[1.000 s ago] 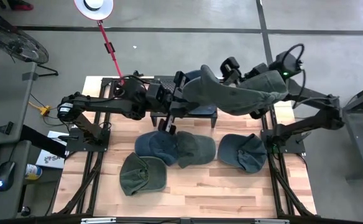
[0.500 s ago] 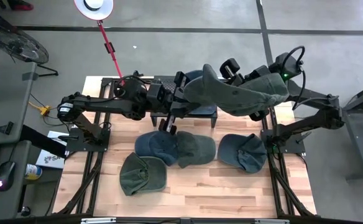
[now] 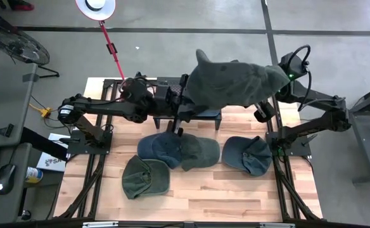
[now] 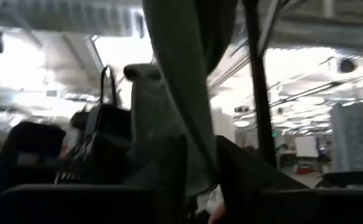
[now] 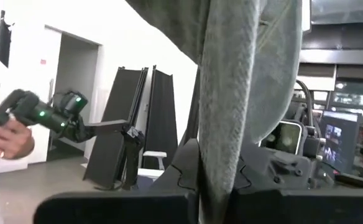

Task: Pick & Place hat
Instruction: Put the bottom right gray cap to the left of the blue cap on the shelf

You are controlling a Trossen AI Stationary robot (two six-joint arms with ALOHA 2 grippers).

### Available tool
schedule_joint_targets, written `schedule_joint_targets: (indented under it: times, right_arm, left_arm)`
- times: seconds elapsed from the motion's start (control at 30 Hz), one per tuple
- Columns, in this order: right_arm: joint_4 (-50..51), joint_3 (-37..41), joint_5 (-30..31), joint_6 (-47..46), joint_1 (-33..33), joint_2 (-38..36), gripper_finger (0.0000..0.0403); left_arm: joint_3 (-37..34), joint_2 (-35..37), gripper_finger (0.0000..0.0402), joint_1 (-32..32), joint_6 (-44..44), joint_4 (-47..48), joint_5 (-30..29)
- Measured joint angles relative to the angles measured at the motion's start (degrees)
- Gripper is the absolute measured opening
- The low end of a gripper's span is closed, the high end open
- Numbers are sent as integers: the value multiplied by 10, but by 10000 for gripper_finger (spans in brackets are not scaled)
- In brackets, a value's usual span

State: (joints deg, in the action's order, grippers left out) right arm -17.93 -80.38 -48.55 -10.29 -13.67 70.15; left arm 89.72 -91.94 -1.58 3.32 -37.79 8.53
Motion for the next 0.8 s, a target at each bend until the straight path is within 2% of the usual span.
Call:
schedule_joint_targets:
  times: [0.23, 0.37, 0.6, 0.8]
  right_arm:
    - [12, 0, 1, -12, -11, -1, 3]
    - [68, 0, -1, -13, -15, -9, 3]
    - [201, 0, 22, 23, -21, -44, 2]
    - [340, -1, 63, 65, -20, -77, 2]
  left_arm:
    - [0, -1, 189, 0, -1, 86, -51]
    - [-2, 10, 227, 1, -15, 157, -62]
    - [-1, 81, 237, 1, -59, 343, -123]
    - [-1, 132, 238, 1, -61, 442, -152]
